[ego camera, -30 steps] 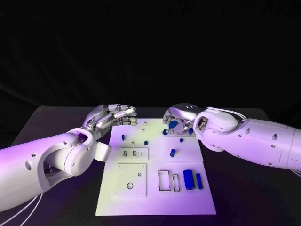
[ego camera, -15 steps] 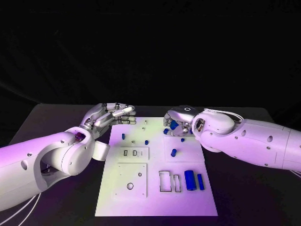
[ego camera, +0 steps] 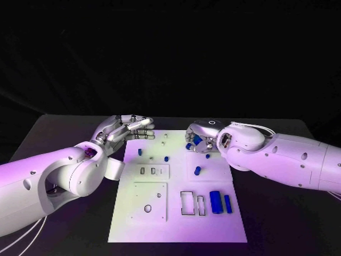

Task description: Assemble the parts on the task board

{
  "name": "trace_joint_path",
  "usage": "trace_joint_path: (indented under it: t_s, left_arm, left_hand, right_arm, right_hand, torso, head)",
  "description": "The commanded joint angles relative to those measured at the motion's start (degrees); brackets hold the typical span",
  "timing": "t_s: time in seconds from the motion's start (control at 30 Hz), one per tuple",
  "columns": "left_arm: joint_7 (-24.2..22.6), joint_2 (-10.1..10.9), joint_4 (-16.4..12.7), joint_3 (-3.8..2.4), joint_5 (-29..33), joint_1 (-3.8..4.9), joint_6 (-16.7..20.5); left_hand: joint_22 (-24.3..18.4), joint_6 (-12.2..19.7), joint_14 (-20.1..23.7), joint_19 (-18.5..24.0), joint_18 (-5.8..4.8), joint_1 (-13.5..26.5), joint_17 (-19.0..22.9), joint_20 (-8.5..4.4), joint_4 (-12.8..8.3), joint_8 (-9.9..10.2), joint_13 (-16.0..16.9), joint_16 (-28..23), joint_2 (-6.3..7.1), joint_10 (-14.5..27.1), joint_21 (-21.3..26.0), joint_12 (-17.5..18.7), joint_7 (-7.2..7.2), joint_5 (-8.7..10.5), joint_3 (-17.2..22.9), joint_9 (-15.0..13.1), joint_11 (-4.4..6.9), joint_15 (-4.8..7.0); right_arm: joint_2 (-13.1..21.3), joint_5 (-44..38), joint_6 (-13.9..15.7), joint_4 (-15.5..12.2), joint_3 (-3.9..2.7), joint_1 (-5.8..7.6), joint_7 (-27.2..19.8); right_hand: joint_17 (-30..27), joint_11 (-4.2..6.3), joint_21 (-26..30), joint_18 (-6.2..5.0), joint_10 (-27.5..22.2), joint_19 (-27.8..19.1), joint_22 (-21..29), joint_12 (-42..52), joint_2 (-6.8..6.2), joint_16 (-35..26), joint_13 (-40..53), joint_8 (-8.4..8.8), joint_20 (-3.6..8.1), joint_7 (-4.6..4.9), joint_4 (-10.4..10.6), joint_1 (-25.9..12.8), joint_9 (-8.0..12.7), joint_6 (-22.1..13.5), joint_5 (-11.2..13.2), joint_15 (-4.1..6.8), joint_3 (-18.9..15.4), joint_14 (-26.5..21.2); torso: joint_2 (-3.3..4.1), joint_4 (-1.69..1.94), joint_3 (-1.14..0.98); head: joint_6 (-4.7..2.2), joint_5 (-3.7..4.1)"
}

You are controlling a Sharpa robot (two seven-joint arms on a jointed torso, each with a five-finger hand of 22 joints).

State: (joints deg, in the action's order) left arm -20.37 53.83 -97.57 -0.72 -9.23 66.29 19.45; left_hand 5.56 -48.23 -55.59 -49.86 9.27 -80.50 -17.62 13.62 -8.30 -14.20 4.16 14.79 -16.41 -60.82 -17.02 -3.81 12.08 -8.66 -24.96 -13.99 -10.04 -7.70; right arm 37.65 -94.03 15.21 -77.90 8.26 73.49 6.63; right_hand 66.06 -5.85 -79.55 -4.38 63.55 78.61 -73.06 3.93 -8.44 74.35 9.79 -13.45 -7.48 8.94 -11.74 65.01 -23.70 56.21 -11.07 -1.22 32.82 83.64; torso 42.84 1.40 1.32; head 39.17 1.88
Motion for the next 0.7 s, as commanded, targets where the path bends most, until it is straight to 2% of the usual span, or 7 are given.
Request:
trace_joint_path:
  t_s: [0.03, 0.17, 0.27, 0.5, 0.7]
  left_arm:
    - [0.1, -0.1, -0.1, -0.06, 0.7, 0.10, -1.5]
    - [0.2, -0.2, 0.1, -0.06, 0.8, 0.11, -1.6]
    - [0.3, -0.2, 0.2, -0.06, 0.9, 0.11, -1.6]
    - [0.4, -0.3, 0.2, -0.06, 1.0, 0.12, -1.7]
    - [0.6, -0.2, 0.1, -0.06, 1.0, 0.17, -1.8]
  left_hand:
    - [-0.1, 0.3, 0.5, 0.2, 0.99, 0.7, -0.1, 0.22, -0.1, 0.2, 0.1, -0.3, -0.14, 0.4, 0.3, 0.1, -0.04, 0.09, -1.3, -0.1, 0.08, -0.09]
    - [-0.1, 0.2, 0.6, 0.3, 1.00, 0.9, -0.2, 0.24, -0.1, 0.1, 0.1, -0.4, -0.16, 0.5, 0.3, 0.1, -0.06, 0.12, -1.3, -0.2, 0.07, -0.10]
    - [-0.1, 0.2, 0.6, 0.3, 1.00, 0.9, -0.2, 0.24, -0.1, 0.1, 0.1, -0.4, -0.16, 0.5, 0.3, 0.1, -0.06, 0.12, -1.3, -0.2, 0.07, -0.10]
    - [-0.2, 0.3, 0.6, 0.3, 1.00, 0.9, -0.3, 0.26, -0.1, 0.2, 0.1, -0.4, -0.12, 0.5, 0.3, 0.1, -0.04, 0.14, -1.3, -0.3, 0.06, -0.12]
    - [-0.2, 0.4, 0.6, 0.3, 1.00, 1.0, -0.3, 0.27, -0.1, 0.2, 0.1, -0.5, -0.08, 0.6, 0.4, 0.1, -0.01, 0.17, -1.3, -0.3, 0.04, -0.13]
  right_arm:
    - [0.0, -0.3, 0.2, 0.1, 0.01, -0.05, 0.2]
    - [0.1, -0.1, 0.4, -0.1, 0.01, -0.06, 0.2]
    - [0.1, 0.0, 0.4, -0.1, 0.01, -0.06, 0.1]
    - [-0.2, 0.3, 0.2, -0.1, 0.01, -0.06, 0.1]
    - [-0.6, 0.4, 0.1, 0.6, 0.02, -0.29, 0.2]
  right_hand:
    - [0.4, 0.05, -0.5, 0.69, 0.7, 0.7, -0.8, 0.1, 0.17, 0.5, 0.1, -0.32, 0.08, -0.07, 0.2, -0.1, -0.2, 0.6, 0.2, -0.04, 0.8, 0.8]
    - [1.1, 0.34, -1.4, 0.93, 1.9, 1.4, -2.1, 0.0, 0.08, 1.3, 0.0, -0.66, 0.31, -0.38, 0.7, -0.1, -0.8, 1.2, 2.0, 0.21, 2.7, 1.2]
    - [1.2, 0.36, -1.5, 0.97, 2.0, 1.5, -2.3, 0.0, 0.00, 1.5, 0.0, -0.68, 0.35, -0.41, 0.9, -0.1, -0.9, 1.3, 2.4, 0.23, 3.0, 1.2]
    - [1.3, 0.36, -1.6, 1.00, 2.0, 1.6, -2.5, -0.1, -0.12, 1.6, 0.0, -0.67, 0.37, -0.40, 1.0, -0.2, -0.9, 1.2, 2.7, 0.24, 3.2, 1.3]
    - [1.3, 0.33, -1.7, 1.03, 1.9, 1.6, -2.7, -0.2, -0.34, 1.6, -0.1, -0.60, 0.37, -0.37, 1.0, -0.2, -1.0, 1.1, 3.0, 0.24, 3.5, 1.3]
  torso:
    - [0.20, -0.01, -0.04]
    - [0.28, -0.03, 0.00]
    - [0.30, -0.05, -0.02]
    - [0.51, 0.07, 0.04]
    - [0.58, 0.00, 0.08]
  head:
    - [0.23, -0.05]
    - [0.42, -0.10]
    - [0.44, -0.24]
    - [0.50, -0.22]
    - [0.54, -0.37]
